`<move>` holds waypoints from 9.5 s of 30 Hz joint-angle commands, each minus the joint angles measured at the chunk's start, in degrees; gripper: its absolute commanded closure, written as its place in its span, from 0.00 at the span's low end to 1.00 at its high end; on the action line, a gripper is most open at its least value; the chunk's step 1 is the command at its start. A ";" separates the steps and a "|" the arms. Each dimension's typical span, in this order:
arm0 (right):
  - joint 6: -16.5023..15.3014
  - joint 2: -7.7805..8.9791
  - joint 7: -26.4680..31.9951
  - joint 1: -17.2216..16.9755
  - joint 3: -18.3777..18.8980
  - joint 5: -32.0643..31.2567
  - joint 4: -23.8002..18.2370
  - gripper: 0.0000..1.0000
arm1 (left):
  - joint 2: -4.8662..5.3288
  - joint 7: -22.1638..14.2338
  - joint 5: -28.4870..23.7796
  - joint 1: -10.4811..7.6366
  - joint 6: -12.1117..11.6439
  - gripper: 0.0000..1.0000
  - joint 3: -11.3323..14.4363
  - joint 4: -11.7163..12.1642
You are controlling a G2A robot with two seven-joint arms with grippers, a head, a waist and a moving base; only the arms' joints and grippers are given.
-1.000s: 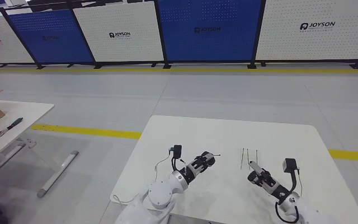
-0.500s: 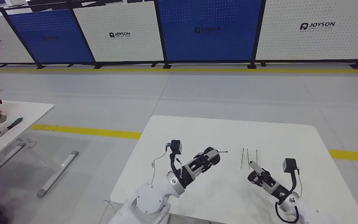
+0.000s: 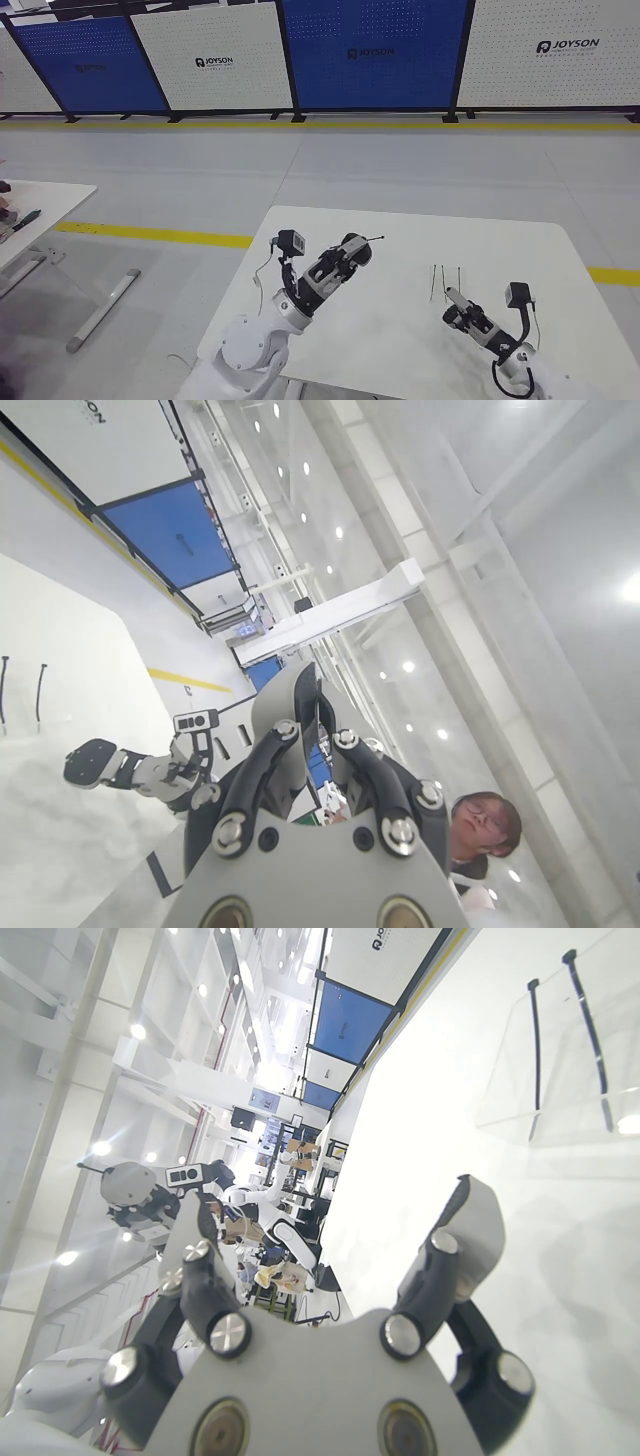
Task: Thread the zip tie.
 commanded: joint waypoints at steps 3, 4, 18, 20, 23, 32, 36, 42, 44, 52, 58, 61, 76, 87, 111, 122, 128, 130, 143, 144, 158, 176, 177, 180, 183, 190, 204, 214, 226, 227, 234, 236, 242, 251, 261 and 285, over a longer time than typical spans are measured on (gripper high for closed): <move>0.00 0.00 0.00 0.00 0.00 0.00 0.00 0.00 | 0.36 -6.30 -8.04 1.01 0.79 1.00 -2.16 -1.58; 0.00 0.00 0.00 0.00 0.00 0.00 0.00 0.00 | 0.48 -8.57 -10.40 1.26 1.01 1.00 -2.69 -1.77; 0.00 0.00 0.00 0.00 0.00 0.00 0.00 0.00 | 0.34 -8.40 -16.33 1.11 -1.38 1.00 -3.80 -2.60; 0.00 0.00 0.00 0.00 0.00 0.00 0.00 0.00 | 0.13 -6.68 -17.65 0.68 -3.98 1.00 -3.98 -3.66; 0.00 0.00 0.00 0.00 0.00 0.00 0.00 0.00 | 0.20 -7.18 -17.34 0.86 -4.53 1.00 -4.69 -4.74; 0.00 0.00 0.00 0.00 0.00 0.00 0.00 0.00 | 0.39 -8.93 -17.14 1.34 -2.00 1.00 -4.54 -4.65; 0.00 0.00 0.00 0.00 0.00 0.00 0.00 0.00 | 0.50 -8.99 -12.32 0.41 -0.80 1.00 -3.52 -2.23; 0.00 0.00 0.00 0.00 0.00 0.00 0.00 0.00 | 0.54 -8.74 -4.48 -1.10 -0.31 1.00 -0.85 4.08; 0.00 0.00 0.00 0.00 0.00 0.00 0.00 0.00 | 0.56 -9.09 -3.47 -1.75 0.49 1.00 -0.16 6.84; 0.00 0.00 0.00 0.00 0.00 0.00 0.00 0.00 | 0.78 -8.29 4.51 -4.12 4.26 1.00 1.82 17.51; 0.00 0.00 0.00 0.00 0.00 0.00 0.00 0.00 | 0.82 -8.46 5.30 -4.43 4.79 1.00 1.96 17.66; 0.00 0.00 0.00 0.00 0.00 0.00 0.00 0.00 | 0.82 -8.46 5.30 -4.43 4.79 1.00 1.96 17.66; 0.00 0.00 0.00 0.00 0.00 0.00 0.00 0.00 | 1.84 -14.71 17.77 -7.94 12.41 1.00 4.67 27.33; 0.00 0.00 0.00 0.00 0.00 0.00 0.00 0.00 | 1.67 -14.44 13.94 -8.40 11.25 1.00 4.77 27.89; 0.00 0.00 0.00 0.00 0.00 0.00 0.00 0.00 | 3.90 -19.49 4.44 3.67 0.56 1.00 -6.50 5.82; 0.00 0.00 0.00 0.00 0.00 0.00 0.00 0.00 | 3.47 -14.80 -2.08 3.40 -4.46 1.00 -6.38 2.03; 0.00 0.00 0.00 0.00 0.00 0.00 0.00 0.00 | 3.36 -13.64 -6.18 4.73 -9.69 1.00 -7.19 -1.54; 0.00 0.00 0.00 0.00 0.00 0.00 0.00 0.00 | 3.41 -13.73 -6.43 5.19 -9.61 1.00 -7.42 -1.50; 0.00 0.00 0.00 0.00 0.00 0.00 0.00 0.00 | 3.43 -13.24 -1.48 4.24 -7.67 1.00 -5.75 -0.31; 0.00 0.00 0.00 0.00 0.00 0.00 0.00 0.00 | 3.43 -13.27 -0.05 3.95 -7.01 1.00 -5.10 0.41; 0.00 0.00 0.00 0.00 0.00 0.00 0.00 0.00 | 2.90 -11.90 5.27 -1.04 -2.43 1.00 2.63 11.14; 0.00 0.00 0.00 0.00 0.00 0.00 0.00 0.00 | 2.39 -11.04 17.51 -7.15 2.96 1.00 9.32 21.47; 0.00 0.00 0.00 0.00 0.00 0.00 0.00 0.00 | 2.28 -10.98 17.04 -7.81 3.16 1.00 9.77 22.72; 0.00 0.00 0.00 0.00 0.00 0.00 0.00 0.00 | 2.22 -11.03 16.47 -8.06 3.29 1.00 9.96 23.13; 0.00 0.00 0.00 0.00 0.00 0.00 0.00 0.00 | 2.22 -11.03 16.47 -8.06 3.29 1.00 9.96 23.13; 0.00 0.00 0.00 0.00 0.00 0.00 0.00 0.00 | 2.22 -11.03 16.47 -8.06 3.29 1.00 9.96 23.13; 0.00 0.00 0.00 0.00 0.00 0.00 0.00 0.00 | 2.16 -10.91 21.90 -10.02 5.04 1.00 12.45 26.43; -0.54 0.29 -1.72 -0.16 1.66 -3.18 -1.79 0.00 | 2.16 -10.91 21.90 -10.02 5.04 1.00 12.45 26.43; 8.89 1.94 5.07 3.07 6.12 -17.59 -8.33 0.00 | 2.16 -10.91 21.90 -10.02 5.04 1.00 12.45 26.43; 8.89 1.94 5.07 3.07 6.12 -17.59 -8.33 0.00 | 2.16 -10.91 21.90 -10.02 5.04 1.00 12.45 26.43; 8.89 1.94 5.07 3.07 6.12 -17.59 -8.33 0.00 | 2.16 -10.91 21.90 -10.02 5.04 1.00 12.45 26.43; 8.89 1.94 5.07 3.07 6.12 -17.59 -8.33 0.00 | 2.16 -10.91 21.90 -10.02 5.04 1.00 12.45 26.43; 12.67 2.49 10.88 6.29 5.75 -23.90 -9.85 0.00 | 2.16 -10.91 21.90 -10.02 5.04 1.00 12.45 26.43; 22.58 2.61 25.55 19.26 -2.03 -37.58 -6.63 0.00 | 2.16 -10.91 21.90 -10.02 5.04 1.00 12.45 26.43; 22.58 2.61 25.55 19.26 -2.03 -37.58 -6.63 0.00 | 2.16 -10.91 21.90 -10.02 5.04 1.00 12.45 26.43; 28.85 0.95 38.60 33.92 -14.52 -47.59 5.29 0.00 | 2.16 -10.91 21.90 -10.02 5.04 1.00 12.45 26.43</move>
